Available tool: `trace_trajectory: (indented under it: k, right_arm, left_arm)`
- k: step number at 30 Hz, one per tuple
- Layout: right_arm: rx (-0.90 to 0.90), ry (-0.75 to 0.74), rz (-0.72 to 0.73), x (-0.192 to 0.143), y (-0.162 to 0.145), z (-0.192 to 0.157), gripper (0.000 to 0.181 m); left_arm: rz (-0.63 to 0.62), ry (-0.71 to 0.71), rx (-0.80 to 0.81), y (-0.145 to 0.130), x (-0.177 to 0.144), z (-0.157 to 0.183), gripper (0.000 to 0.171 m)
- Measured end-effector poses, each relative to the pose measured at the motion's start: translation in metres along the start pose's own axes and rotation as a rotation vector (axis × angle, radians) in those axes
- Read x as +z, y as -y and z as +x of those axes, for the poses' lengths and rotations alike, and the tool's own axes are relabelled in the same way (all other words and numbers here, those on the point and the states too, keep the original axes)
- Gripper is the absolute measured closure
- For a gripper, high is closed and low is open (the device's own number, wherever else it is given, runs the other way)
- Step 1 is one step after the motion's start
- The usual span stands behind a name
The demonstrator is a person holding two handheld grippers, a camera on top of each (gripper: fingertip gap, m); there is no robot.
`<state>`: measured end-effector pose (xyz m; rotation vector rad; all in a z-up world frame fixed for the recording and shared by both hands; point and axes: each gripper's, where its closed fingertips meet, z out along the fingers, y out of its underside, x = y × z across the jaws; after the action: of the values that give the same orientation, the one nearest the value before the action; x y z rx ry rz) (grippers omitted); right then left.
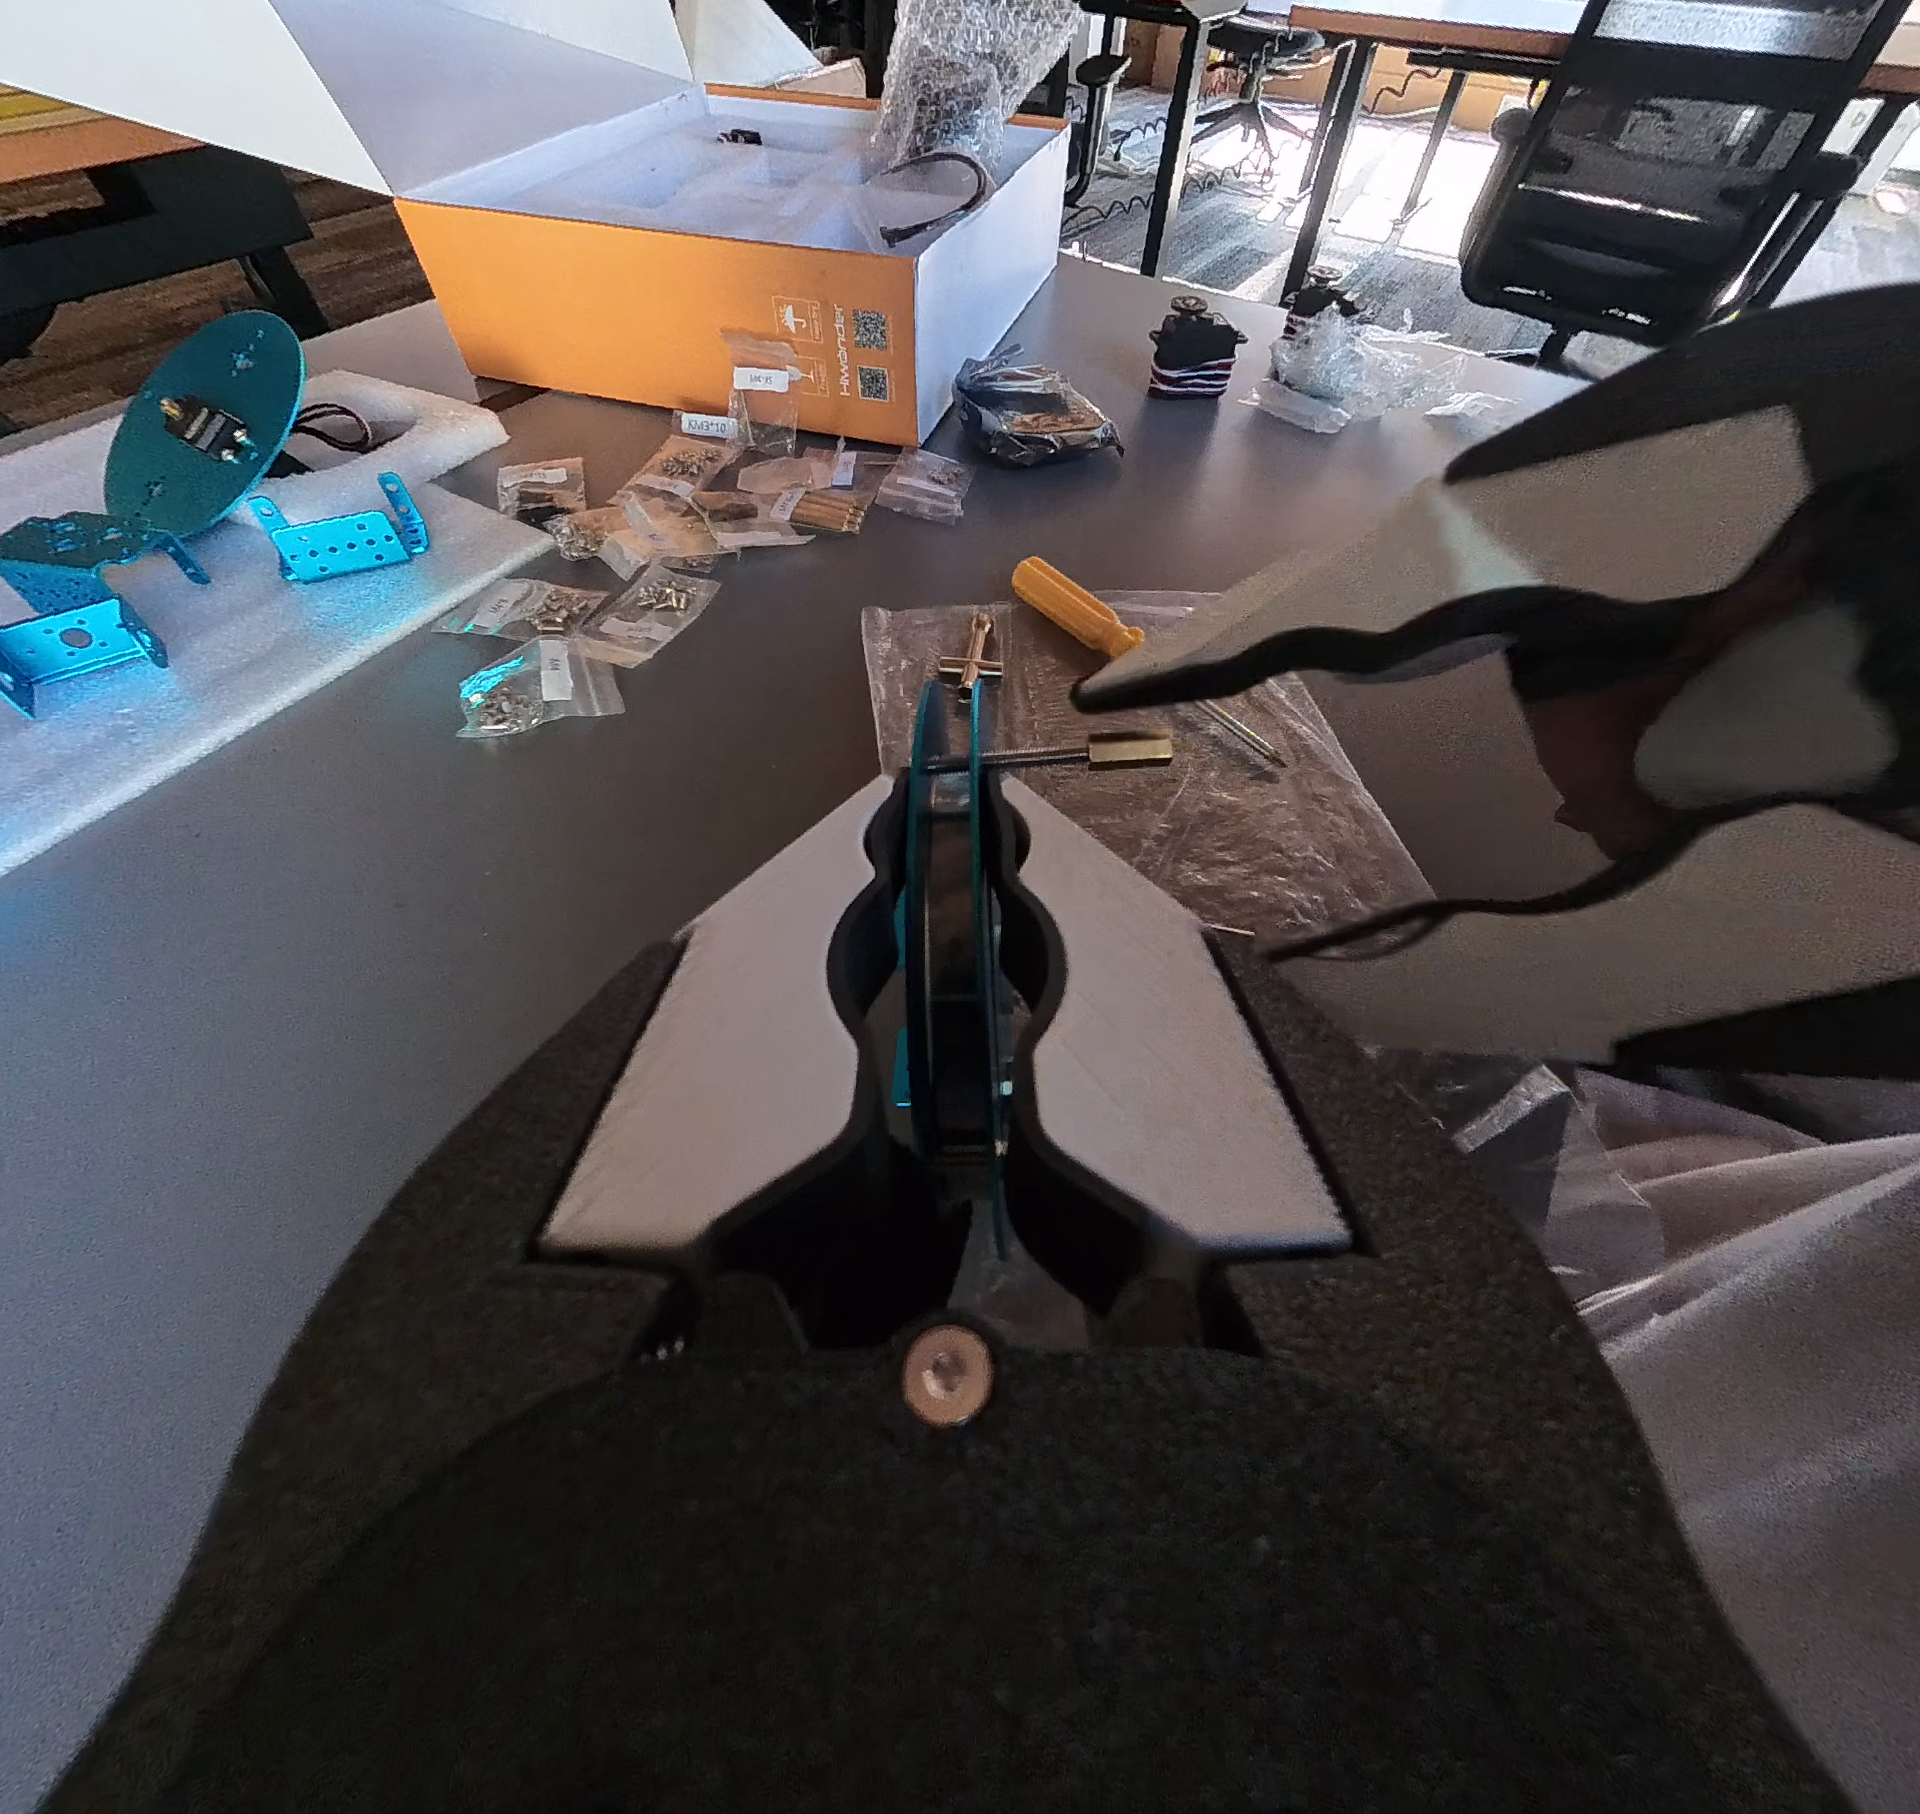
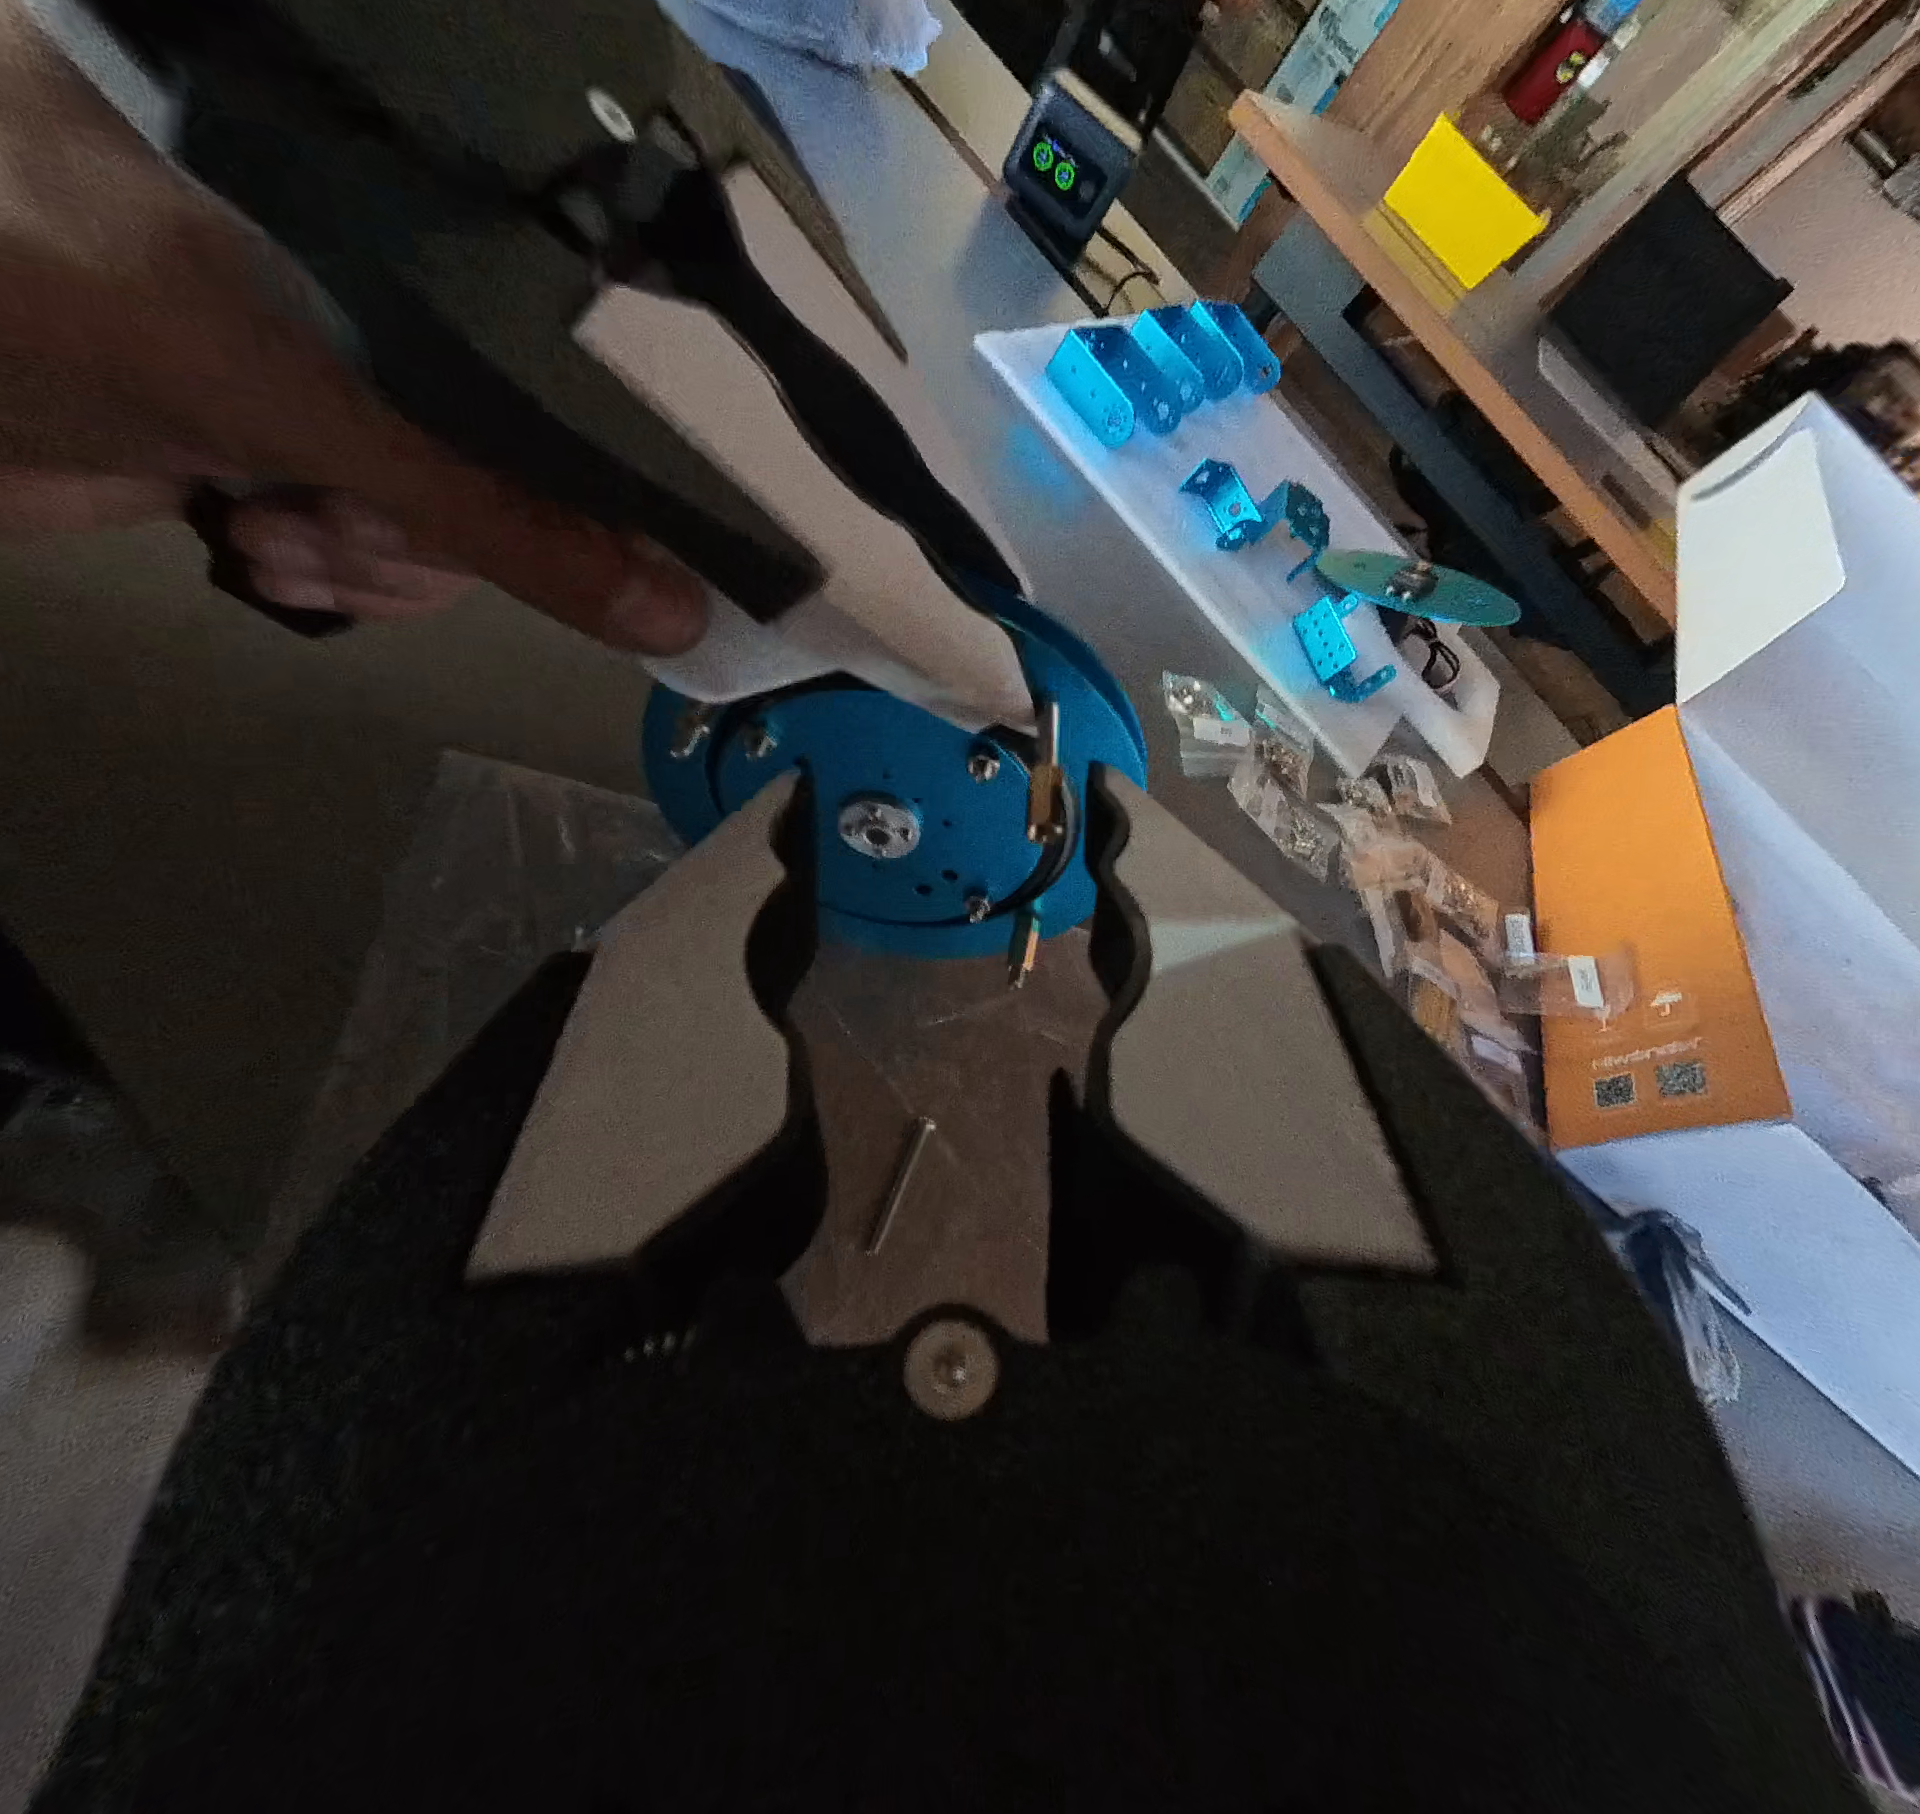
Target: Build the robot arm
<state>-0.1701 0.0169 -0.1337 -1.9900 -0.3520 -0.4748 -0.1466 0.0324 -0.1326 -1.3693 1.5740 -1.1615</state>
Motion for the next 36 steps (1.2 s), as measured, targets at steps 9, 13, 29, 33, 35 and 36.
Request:
trace_trajectory:
  k: [9, 13, 29, 33, 35, 36]
  right_arm:
    - [-0.052, -0.044, -0.107, 0.014, -0.033, 0.001, 0.127]
    - [-0.066, -0.032, 0.02, -0.003, 0.005, -0.001, 0.132]
    - [-0.162, -0.124, -0.019, 0.006, -0.012, 0.004, 0.138]
    - [-0.129, -0.079, -0.145, 0.013, -0.035, 0.011, 0.138]
    - [-0.131, 0.029, -0.09, 0.002, -0.022, 0.008, 0.14]
    - [-0.154, 0.095, -0.028, -0.007, -0.012, 0.006, 0.14]
  left_arm:
    - [0.0, 0.001, 0.004, 0.0, 0.0, 0.0, 0.161]
    - [0.002, 0.002, -0.002, 0.0, 0.0, -0.001, 0.161]
    - [-0.006, 0.009, 0.011, 0.0, 0.001, 0.0, 0.161]
    - [-0.007, 0.001, 0.022, 0.0, 0.002, 0.001, 0.161]
    - [-0.018, -0.037, 0.048, 0.001, 0.003, 0.002, 0.161]
    - [-0.023, -0.095, 0.061, 0.001, 0.005, 0.005, 0.161]
